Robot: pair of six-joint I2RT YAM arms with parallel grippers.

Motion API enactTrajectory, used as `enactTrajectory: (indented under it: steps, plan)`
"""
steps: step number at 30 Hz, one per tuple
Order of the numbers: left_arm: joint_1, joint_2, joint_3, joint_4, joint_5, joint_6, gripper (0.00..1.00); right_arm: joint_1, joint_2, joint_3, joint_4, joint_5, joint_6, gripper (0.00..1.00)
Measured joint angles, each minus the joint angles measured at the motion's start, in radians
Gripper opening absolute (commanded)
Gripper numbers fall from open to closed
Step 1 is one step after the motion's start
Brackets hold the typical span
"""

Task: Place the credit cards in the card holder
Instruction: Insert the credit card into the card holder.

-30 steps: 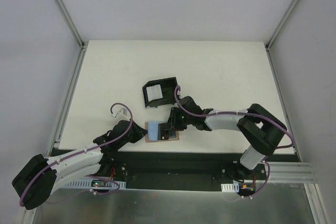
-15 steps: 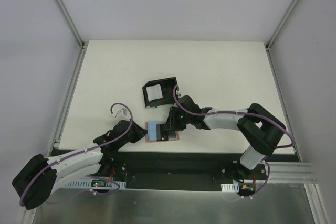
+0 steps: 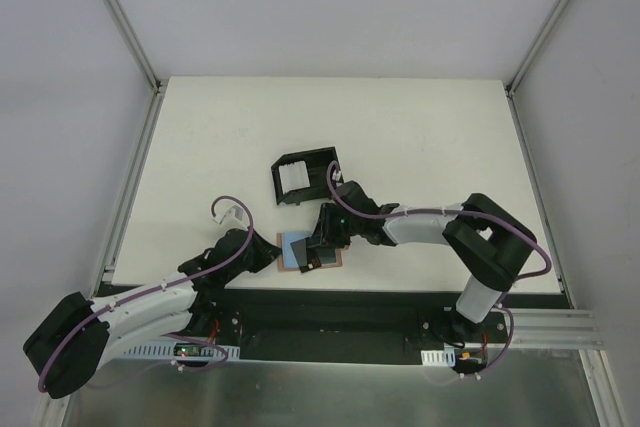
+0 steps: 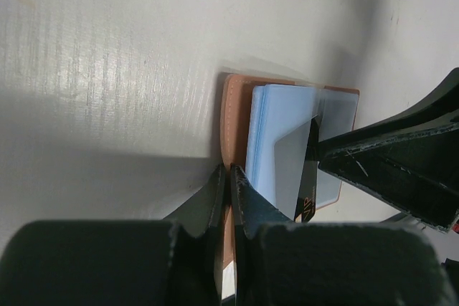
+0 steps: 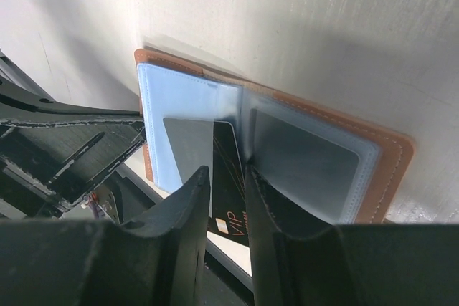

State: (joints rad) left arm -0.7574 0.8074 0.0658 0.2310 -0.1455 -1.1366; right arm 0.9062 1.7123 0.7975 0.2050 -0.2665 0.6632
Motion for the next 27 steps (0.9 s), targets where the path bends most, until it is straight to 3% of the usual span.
enactTrajectory:
  steps: [9,19,27]
  plan:
    - [0.000,0.000,0.000,0.001,0.007,0.000,0.00,0.014,-0.082,0.000,-0.103,0.080,-0.071,0.36]
    - [0.000,0.000,0.000,0.001,0.007,0.000,0.00,0.081,-0.135,0.001,-0.206,0.044,-0.132,0.11]
    - [0.000,0.002,0.000,0.003,0.007,0.000,0.00,0.171,-0.124,0.026,-0.267,0.008,-0.133,0.04]
